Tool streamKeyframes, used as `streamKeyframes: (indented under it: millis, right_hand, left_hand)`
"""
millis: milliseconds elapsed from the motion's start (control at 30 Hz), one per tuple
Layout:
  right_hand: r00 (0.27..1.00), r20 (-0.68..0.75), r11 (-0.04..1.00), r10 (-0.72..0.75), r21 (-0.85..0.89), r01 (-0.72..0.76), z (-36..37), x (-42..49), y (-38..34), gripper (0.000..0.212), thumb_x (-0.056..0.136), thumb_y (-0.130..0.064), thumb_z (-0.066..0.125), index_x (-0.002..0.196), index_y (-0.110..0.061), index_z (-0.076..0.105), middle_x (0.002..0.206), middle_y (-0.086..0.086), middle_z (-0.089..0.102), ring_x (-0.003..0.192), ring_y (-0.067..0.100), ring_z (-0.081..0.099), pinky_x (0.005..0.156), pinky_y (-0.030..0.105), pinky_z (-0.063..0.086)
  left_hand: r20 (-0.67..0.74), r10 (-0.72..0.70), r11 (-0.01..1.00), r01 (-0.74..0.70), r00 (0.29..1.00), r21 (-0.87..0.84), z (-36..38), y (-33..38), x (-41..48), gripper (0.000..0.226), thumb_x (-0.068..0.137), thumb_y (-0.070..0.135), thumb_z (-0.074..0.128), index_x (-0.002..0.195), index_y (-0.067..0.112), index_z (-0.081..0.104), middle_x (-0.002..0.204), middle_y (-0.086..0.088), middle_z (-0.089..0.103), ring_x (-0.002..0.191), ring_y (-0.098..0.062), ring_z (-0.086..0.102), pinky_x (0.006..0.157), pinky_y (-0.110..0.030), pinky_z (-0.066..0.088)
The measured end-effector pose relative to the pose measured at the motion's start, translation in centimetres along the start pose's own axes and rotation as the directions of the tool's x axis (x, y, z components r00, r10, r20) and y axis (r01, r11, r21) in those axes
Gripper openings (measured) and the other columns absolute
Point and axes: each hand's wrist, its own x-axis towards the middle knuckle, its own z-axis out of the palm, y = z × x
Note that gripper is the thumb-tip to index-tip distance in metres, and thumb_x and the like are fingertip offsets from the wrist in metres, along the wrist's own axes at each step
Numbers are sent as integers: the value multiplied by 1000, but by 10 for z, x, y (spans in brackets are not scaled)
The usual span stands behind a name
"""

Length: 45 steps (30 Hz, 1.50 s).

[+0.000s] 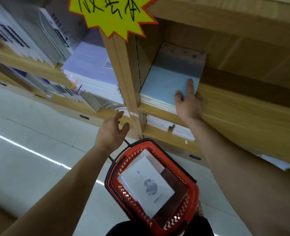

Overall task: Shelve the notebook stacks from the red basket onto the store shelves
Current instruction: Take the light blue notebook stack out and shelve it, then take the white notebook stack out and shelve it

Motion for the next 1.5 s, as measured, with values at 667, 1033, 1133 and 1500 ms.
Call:
streamKeyframes:
  millis: [667, 1033, 1133, 1500]
  right_hand:
    - [966, 186, 980, -178, -54, 192, -25, -8, 21, 80, 92, -58, 62, 158, -40, 22, 167, 6, 7, 143, 35, 37, 103, 47, 51]
    - [829, 490, 830, -269, -320, 458, -20, -149, 67, 62, 96, -49, 57, 149, -22, 39, 153, 9, 27, 130, 31, 48, 90, 41, 52]
    - [723, 667, 792, -181, -337, 509, 6, -167, 105, 57, 98, -49, 55, 146, -21, 42, 146, 8, 36, 129, 30, 46, 96, 38, 47]
    - [565, 820, 665, -89, -373, 647, 152, -142, 244, 57, 96, -46, 59, 141, -14, 46, 140, 14, 40, 124, 38, 49, 96, 44, 46]
  left_hand:
    - [224, 47, 991, -17, 973, -135, 42, 97, 21, 90, 87, 46, 55, 154, 30, -2, 147, -24, 47, 116, -40, 61, 99, -51, 51]
    - [144, -345, 937, 349, 927, -5, 42, 6, -103, 66, 93, 42, 61, 150, 20, 39, 145, -9, 53, 126, -30, 55, 103, -46, 48]
    - [150, -452, 891, 452, 879, 35, 82, -37, -158, 65, 85, 47, 61, 144, 27, 41, 136, -7, 59, 118, -31, 61, 96, -46, 53]
    - [118, -699, 700, 709, 705, -89, 270, -137, -226, 66, 90, 52, 63, 143, 24, 37, 135, -6, 56, 114, -30, 61, 92, -52, 55]
